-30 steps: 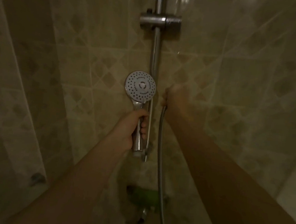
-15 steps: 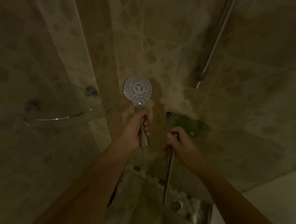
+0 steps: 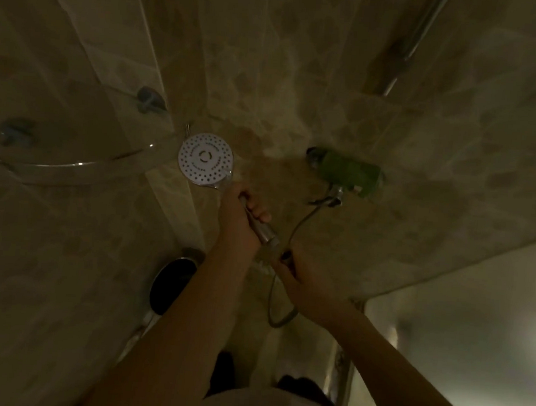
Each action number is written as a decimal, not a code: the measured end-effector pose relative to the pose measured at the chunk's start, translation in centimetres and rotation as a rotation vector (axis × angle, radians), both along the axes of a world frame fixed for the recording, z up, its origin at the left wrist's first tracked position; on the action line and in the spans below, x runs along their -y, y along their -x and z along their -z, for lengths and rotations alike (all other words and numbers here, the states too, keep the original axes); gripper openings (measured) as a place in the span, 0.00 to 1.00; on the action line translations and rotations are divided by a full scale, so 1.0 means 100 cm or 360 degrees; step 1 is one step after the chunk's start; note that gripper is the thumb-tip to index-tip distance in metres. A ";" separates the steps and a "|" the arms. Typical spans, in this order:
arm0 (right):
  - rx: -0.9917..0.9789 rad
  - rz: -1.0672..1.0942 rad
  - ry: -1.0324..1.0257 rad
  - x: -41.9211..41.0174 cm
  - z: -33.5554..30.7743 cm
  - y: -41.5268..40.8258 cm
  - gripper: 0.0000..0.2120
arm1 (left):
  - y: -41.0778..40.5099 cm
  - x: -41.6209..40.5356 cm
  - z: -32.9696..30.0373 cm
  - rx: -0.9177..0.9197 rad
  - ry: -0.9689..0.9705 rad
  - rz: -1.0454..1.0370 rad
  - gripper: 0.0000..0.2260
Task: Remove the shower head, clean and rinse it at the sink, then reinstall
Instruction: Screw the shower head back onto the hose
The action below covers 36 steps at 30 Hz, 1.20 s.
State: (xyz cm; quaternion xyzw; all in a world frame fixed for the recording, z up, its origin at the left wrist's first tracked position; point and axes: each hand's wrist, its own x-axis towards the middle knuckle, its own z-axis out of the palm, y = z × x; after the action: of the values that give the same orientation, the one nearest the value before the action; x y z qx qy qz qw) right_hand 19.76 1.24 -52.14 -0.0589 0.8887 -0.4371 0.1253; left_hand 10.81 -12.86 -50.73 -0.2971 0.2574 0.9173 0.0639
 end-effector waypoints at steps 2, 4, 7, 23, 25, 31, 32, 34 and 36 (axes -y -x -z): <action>-0.0054 0.0040 -0.0157 0.004 0.002 0.001 0.10 | -0.001 -0.004 -0.001 -0.0008 -0.0025 -0.0060 0.18; -0.0071 0.0108 -0.0251 0.006 0.000 0.008 0.13 | -0.002 -0.010 0.000 -0.0027 -0.0004 -0.0094 0.18; -0.0067 0.0090 -0.0321 0.003 -0.004 0.021 0.12 | -0.004 -0.021 -0.001 -0.0083 0.0036 -0.0143 0.20; -0.0133 -0.0159 -0.0208 -0.048 -0.020 0.069 0.11 | 0.016 -0.079 -0.029 -0.0077 0.0398 -0.0571 0.18; -0.0217 -0.0193 -0.0266 -0.050 -0.020 0.069 0.11 | 0.016 -0.083 -0.032 -0.0055 0.0549 -0.0601 0.18; -0.0298 -0.0203 -0.0308 -0.048 -0.021 0.067 0.11 | 0.010 -0.080 -0.038 -0.0143 0.0659 -0.0515 0.18; -0.0277 -0.0232 -0.0302 -0.047 -0.022 0.067 0.11 | 0.009 -0.079 -0.039 -0.0153 0.0647 -0.0503 0.17; -0.0128 -0.0309 -0.0153 -0.045 -0.025 0.066 0.09 | 0.006 -0.075 -0.039 -0.0198 0.0604 -0.0475 0.15; 0.0128 -0.0329 0.0121 -0.046 -0.028 0.066 0.09 | 0.004 -0.072 -0.039 -0.0278 0.0535 -0.0411 0.14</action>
State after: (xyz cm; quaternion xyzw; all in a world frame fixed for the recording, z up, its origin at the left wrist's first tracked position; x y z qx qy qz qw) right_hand 13.11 5.85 -49.34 -0.1373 0.8549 -0.4573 0.2029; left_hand 10.41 -5.66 -46.87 -0.2536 0.3709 0.8843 -0.1269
